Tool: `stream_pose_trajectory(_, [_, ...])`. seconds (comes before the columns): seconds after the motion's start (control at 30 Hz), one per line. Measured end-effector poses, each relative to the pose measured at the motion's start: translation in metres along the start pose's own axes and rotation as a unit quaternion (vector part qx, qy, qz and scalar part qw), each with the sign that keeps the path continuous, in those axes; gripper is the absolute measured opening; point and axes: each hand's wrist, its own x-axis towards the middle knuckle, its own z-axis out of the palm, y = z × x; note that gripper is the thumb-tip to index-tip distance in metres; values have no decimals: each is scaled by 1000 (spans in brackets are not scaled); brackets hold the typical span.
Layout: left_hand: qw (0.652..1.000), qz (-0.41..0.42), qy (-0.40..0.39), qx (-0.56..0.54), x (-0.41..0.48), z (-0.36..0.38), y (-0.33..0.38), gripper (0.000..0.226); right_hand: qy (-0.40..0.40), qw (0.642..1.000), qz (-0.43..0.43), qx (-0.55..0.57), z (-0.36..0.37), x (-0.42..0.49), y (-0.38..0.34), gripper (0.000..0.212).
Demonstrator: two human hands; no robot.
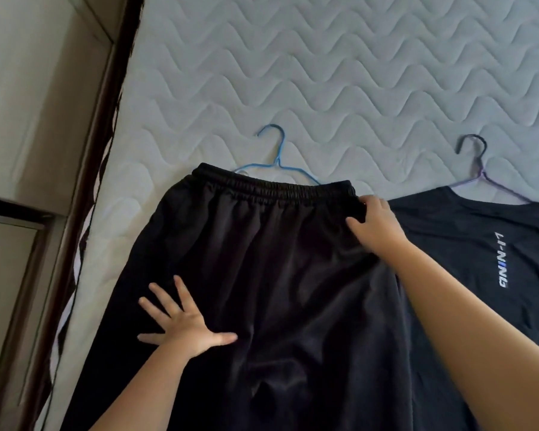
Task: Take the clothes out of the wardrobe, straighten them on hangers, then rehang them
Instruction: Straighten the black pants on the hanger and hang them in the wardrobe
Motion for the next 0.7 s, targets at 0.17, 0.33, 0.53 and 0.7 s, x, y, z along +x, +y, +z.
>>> stream_pose_trajectory(0.17, [1000, -10, -17, 2, 5, 0, 0, 154, -10, 998, 44, -44, 8, 38, -18, 41])
stream_pose_trajectory(0.33, [1000, -5, -7, -6, 7, 0, 1, 154, 28, 999, 40, 7, 2, 26, -28, 17])
stream_pose_trajectory(0.53, [994, 52, 90, -26, -27, -6, -9, 133, 78, 989, -14, 126, -27, -73, -34, 13])
stream_pose_trajectory(0.7, [936, 143, 213, -241, -110, -8, -40, 72, 72, 980, 2, 186, -43, -161, -16, 4])
